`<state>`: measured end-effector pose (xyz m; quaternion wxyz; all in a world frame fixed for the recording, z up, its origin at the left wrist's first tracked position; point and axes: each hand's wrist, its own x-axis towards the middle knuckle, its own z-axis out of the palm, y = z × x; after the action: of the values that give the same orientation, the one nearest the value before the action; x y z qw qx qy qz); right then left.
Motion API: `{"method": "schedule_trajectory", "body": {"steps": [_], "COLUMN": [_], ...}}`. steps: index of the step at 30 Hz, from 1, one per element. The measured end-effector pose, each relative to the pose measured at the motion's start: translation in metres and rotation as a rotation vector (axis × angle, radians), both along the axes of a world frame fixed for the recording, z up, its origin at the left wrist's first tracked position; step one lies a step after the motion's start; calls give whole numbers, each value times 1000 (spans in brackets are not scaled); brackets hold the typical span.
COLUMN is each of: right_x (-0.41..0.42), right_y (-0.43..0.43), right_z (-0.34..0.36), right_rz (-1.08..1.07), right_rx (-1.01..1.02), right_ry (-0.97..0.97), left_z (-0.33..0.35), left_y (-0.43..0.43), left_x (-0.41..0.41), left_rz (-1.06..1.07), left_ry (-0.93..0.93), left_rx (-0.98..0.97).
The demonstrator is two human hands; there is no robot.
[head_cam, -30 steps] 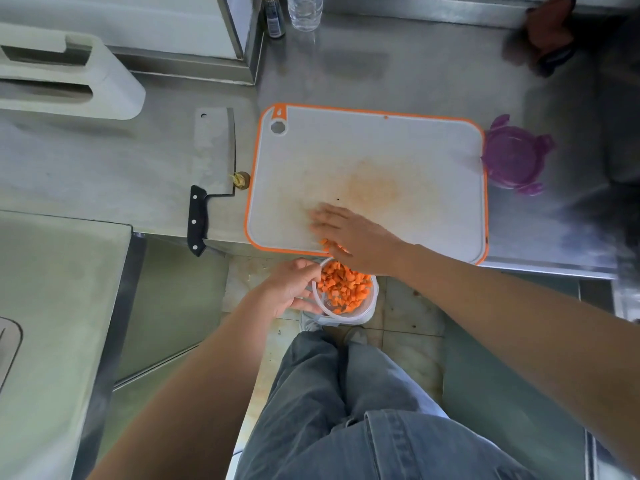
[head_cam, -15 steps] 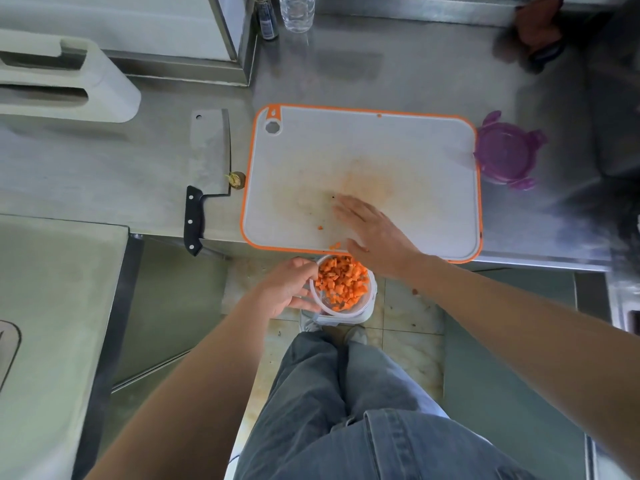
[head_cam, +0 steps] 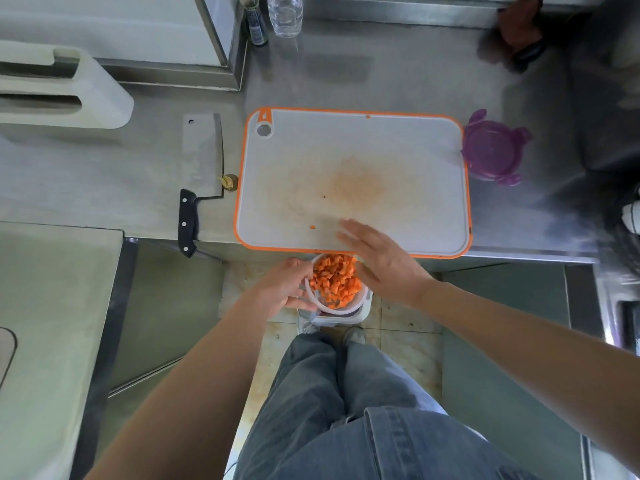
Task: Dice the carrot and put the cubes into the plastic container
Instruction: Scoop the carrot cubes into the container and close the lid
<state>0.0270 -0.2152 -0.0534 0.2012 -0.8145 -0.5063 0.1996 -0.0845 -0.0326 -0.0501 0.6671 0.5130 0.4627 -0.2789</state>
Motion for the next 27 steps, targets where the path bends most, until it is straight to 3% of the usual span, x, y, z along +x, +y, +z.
{"method": "schedule_trajectory", "body": {"steps": [2,4,7,9,14,20,27], "right_x": [1,-7,-20,-19,1,4,-13], "right_y": [1,-3,-11,-11,23,65,19], "right_z": [-3,-5,-1,3,8,2,9], "right_rz": [-115,-18,177,197,95,193,279], "right_rx": [-80,-165,-109,-62,-52,-205,-8], "right_ry": [28,33,88,113,45,-44,21], "left_z": [0,-1,-2,-3,-3,-7,-11], "left_y": [-1,-2,-4,-5,-3,3,0], "left_x": [0,0,0,-1,-3,-9,-11], "left_rz": [0,5,10,11,46,65,100], "left_ry": [-2,4,4,2,20,15,7], "left_rx": [1,12,18,20,0,11,25]}}
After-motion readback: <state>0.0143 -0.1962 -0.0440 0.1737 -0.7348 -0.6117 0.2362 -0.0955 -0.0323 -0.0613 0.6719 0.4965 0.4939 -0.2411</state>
